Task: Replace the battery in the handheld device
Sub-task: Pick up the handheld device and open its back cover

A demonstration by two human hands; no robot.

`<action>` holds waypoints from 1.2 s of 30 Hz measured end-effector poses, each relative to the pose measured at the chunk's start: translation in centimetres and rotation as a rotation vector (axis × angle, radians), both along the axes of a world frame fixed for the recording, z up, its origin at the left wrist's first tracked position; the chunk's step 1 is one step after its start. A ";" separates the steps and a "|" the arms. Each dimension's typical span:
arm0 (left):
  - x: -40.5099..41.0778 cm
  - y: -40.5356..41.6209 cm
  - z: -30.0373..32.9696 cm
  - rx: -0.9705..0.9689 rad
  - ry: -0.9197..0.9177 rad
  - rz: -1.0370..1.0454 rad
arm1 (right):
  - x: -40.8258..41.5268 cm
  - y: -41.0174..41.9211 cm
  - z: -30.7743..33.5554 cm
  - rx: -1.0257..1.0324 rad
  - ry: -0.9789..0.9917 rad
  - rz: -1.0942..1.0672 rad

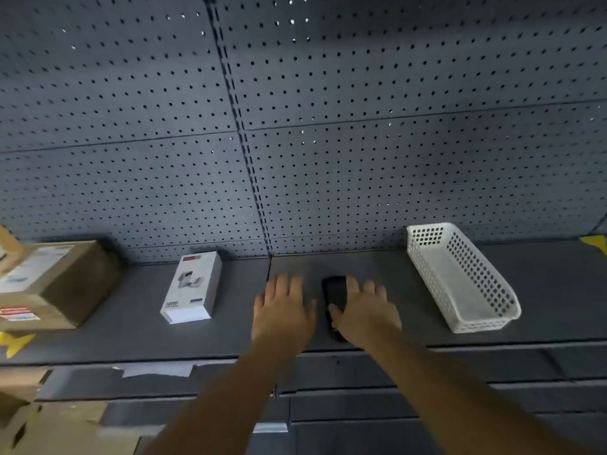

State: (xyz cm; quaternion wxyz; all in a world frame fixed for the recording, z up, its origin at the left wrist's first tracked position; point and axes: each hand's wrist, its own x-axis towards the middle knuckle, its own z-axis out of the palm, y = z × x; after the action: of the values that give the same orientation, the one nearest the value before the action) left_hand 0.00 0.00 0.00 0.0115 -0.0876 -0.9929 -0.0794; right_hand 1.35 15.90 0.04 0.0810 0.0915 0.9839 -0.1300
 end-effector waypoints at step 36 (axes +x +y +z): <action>-3.6 2.8 -1.3 0.806 -0.275 0.012 | -1.9 2.2 -1.4 -1.615 -0.100 -0.542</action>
State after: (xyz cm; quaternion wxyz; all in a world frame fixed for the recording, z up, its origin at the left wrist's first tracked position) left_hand -3.59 2.81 -1.26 -0.0871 -0.0590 -0.8753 -0.4720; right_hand -0.51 18.14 -1.37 0.1310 0.2436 0.5290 -0.8023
